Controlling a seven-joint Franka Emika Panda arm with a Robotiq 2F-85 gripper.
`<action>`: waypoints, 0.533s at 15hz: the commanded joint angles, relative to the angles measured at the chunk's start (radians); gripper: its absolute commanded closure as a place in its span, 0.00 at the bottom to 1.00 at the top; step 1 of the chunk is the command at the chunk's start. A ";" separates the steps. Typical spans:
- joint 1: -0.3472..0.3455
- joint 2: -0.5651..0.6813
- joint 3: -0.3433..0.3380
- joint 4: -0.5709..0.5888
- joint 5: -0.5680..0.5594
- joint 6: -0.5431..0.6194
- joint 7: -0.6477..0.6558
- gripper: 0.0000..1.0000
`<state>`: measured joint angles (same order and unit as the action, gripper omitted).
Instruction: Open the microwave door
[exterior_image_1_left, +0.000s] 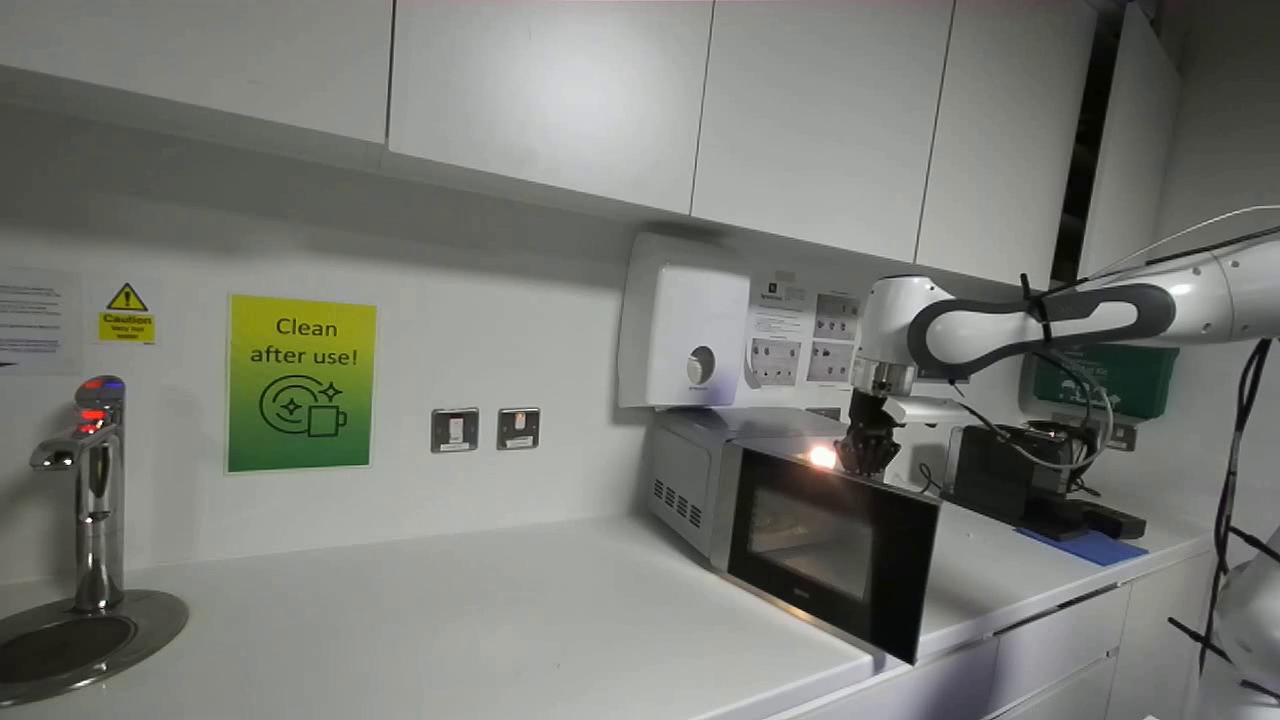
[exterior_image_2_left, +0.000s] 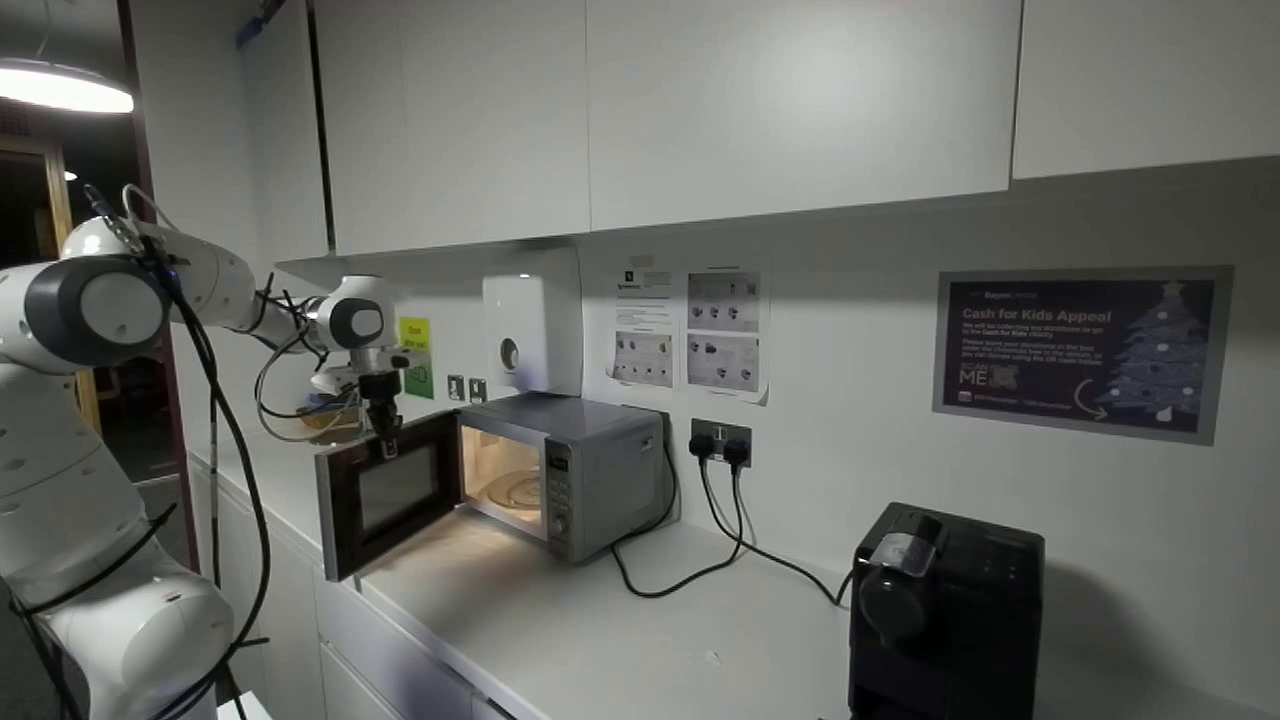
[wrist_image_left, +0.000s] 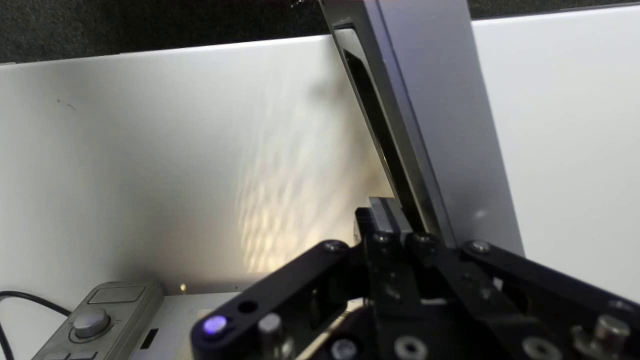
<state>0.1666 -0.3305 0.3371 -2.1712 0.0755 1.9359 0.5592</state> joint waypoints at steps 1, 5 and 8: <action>0.009 0.013 0.004 0.029 0.001 -0.029 0.023 1.00; 0.010 0.024 0.013 0.040 -0.002 -0.027 0.023 1.00; 0.013 0.032 0.019 0.048 -0.002 -0.027 0.023 1.00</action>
<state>0.1695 -0.3220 0.3529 -2.1605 0.0752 1.9359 0.5592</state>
